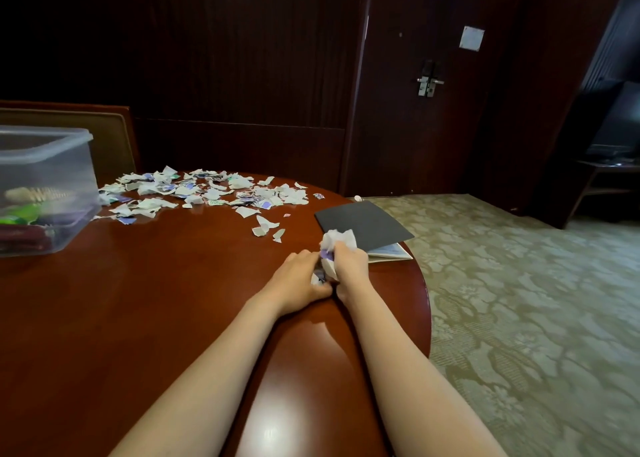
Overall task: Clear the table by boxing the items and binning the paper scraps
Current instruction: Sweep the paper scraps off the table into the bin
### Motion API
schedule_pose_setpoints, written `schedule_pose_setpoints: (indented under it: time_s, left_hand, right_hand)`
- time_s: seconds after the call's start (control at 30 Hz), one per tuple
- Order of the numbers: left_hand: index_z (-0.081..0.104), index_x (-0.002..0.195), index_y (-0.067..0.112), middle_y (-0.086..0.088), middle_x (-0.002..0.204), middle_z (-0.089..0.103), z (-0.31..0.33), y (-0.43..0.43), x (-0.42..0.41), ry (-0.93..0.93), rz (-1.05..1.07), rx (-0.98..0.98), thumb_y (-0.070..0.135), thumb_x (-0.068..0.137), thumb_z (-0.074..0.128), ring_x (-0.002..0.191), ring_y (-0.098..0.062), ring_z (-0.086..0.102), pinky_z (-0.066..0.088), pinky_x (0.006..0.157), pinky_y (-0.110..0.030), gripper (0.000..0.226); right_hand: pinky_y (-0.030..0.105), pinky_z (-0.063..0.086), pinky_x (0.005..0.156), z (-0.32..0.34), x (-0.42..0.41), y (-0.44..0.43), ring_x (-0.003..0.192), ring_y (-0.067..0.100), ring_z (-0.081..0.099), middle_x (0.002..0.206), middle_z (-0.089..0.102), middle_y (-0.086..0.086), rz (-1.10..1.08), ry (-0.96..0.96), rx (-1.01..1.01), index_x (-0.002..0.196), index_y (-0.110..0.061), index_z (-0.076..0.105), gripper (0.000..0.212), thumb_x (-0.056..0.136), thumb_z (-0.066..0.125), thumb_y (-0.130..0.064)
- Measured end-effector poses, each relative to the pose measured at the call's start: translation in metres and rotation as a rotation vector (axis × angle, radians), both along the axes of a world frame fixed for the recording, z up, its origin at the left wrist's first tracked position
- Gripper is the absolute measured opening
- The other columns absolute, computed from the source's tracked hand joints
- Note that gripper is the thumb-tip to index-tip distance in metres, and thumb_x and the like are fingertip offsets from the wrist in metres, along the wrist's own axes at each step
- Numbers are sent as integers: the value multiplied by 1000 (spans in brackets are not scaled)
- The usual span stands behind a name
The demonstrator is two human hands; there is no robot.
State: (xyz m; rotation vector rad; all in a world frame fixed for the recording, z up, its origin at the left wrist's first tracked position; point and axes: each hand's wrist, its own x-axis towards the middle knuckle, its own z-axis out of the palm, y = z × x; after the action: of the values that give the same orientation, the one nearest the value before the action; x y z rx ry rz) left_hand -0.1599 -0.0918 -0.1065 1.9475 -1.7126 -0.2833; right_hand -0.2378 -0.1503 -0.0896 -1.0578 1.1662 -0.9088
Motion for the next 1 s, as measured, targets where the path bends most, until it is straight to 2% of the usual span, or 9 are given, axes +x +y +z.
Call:
schedule_pose_setpoints:
  time_s: [0.07,0.17,0.3,0.4,0.47,0.57,0.7,0.83,1.0]
  left_hand:
    - [53,111,13,-4,105,49,1,1,-3,-75,8,-10,24,90,53,104,-22,43,32,80,-26,24]
    - [57,105,15,0,92,45,0,4,-3,-103,6,-58,23,93,49,96,-22,48,30,72,-24,16]
    - [67,85,14,2,82,46,-2,7,-6,-130,98,-92,36,93,49,77,-15,47,32,62,-23,29]
    - [68,74,4,-1,84,51,-2,8,-7,-127,172,-107,39,91,52,80,-19,52,44,68,-32,42]
    - [69,71,2,-3,77,54,0,11,-8,-105,202,-143,35,92,51,74,-19,53,44,67,-31,43]
    - [54,53,11,-3,55,48,1,15,-9,-66,260,-186,34,93,48,57,-19,49,40,57,-26,47]
    - [45,50,17,0,53,46,-1,15,-12,-40,269,-221,39,92,49,56,-17,49,44,59,-28,48]
    - [45,44,19,2,48,47,3,19,-10,145,334,-345,32,93,50,50,-13,45,39,57,-25,50]
    - [44,49,9,-4,50,38,16,25,-11,671,553,-471,22,91,53,48,-16,32,27,51,-26,45]
  right_hand:
    - [26,43,59,-1,-3,5,83,24,57,91,60,10,-33,4,-58,91,-7,63,17,84,48,-9]
    - [32,46,75,-1,-6,11,92,24,57,103,64,12,-79,102,-125,106,-4,65,27,88,47,-13]
    - [35,46,87,1,-16,13,102,28,58,110,63,16,-90,192,-167,108,0,63,29,92,42,-12]
    - [33,48,79,0,-22,19,92,24,56,99,63,13,-112,191,-256,105,0,65,28,92,44,-13]
    - [28,43,73,0,-24,24,88,20,52,101,63,15,-97,235,-319,105,1,64,29,93,42,-12]
    - [24,36,75,0,-28,27,95,24,54,111,64,16,-93,260,-353,108,1,64,30,95,41,-13]
    - [29,42,81,0,-32,31,104,26,57,111,64,16,-103,270,-351,107,1,65,30,95,42,-14]
    - [23,38,65,0,-38,35,86,19,53,104,66,16,-91,273,-363,99,2,67,28,92,43,-12]
    - [26,37,60,-2,-44,41,80,19,53,92,66,15,-83,225,-356,90,-1,67,25,91,43,-10]
